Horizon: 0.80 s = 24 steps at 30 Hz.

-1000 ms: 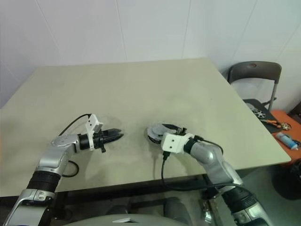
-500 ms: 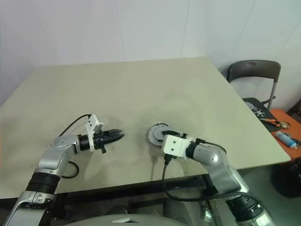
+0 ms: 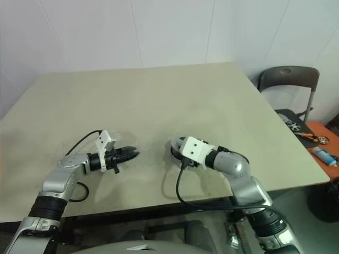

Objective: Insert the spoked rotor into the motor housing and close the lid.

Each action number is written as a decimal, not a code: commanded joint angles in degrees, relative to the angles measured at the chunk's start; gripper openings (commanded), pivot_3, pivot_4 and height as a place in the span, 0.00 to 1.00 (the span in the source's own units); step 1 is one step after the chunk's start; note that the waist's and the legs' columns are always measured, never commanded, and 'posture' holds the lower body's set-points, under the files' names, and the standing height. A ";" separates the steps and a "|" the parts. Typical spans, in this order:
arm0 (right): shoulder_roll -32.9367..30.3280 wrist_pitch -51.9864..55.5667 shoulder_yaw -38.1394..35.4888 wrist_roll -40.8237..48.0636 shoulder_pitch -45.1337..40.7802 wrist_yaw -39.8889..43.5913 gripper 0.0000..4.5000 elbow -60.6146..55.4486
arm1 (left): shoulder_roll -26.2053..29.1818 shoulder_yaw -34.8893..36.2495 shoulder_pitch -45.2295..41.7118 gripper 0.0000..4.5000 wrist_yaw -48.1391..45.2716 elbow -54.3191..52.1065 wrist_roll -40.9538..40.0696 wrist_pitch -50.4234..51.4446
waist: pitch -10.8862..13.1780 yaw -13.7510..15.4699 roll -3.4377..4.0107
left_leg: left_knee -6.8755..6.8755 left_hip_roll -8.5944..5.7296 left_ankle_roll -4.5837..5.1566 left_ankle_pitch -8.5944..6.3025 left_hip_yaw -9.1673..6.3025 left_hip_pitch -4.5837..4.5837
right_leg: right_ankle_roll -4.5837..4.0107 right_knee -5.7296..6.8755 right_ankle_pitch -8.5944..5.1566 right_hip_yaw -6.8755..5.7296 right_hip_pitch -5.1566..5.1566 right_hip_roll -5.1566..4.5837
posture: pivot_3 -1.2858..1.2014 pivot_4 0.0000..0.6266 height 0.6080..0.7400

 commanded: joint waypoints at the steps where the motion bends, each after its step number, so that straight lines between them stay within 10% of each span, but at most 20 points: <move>1: 0.94 8.57 -1.28 6.81 -0.73 3.32 0.60 -4.46 | 0.33 0.30 -0.62 0.29 0.04 -0.21 -0.26 -1.01 | 0.00 -0.04 0.00 | 0.00 0.00 0.00 0.00 0.00 0.00 | 0.00 0.00 0.00 0.00 0.00 0.00 | 0.52 0.00 1.00; 10: 6.43 33.79 -7.93 25.32 -8.66 3.65 0.60 -7.37 | 0.76 -0.18 -1.16 0.29 -0.22 2.95 0.93 -2.64 | 0.02 -0.14 0.05 | 0.13 -0.04 0.00 0.00 0.00 -0.19 | 0.01 0.00 0.05 0.03 -0.15 -0.03 | 0.52 0.00 1.00; 24: -1.39 21.43 -5.35 17.78 -1.94 -1.69 0.60 -7.00 | 0.72 1.09 -0.90 0.29 -0.95 4.35 -0.37 -4.67 | -0.06 -0.72 0.08 | 1.15 -1.31 0.27 -0.06 1.08 -1.89 | 1.15 -0.31 1.08 1.33 -1.60 -1.21 | 0.52 0.00 1.00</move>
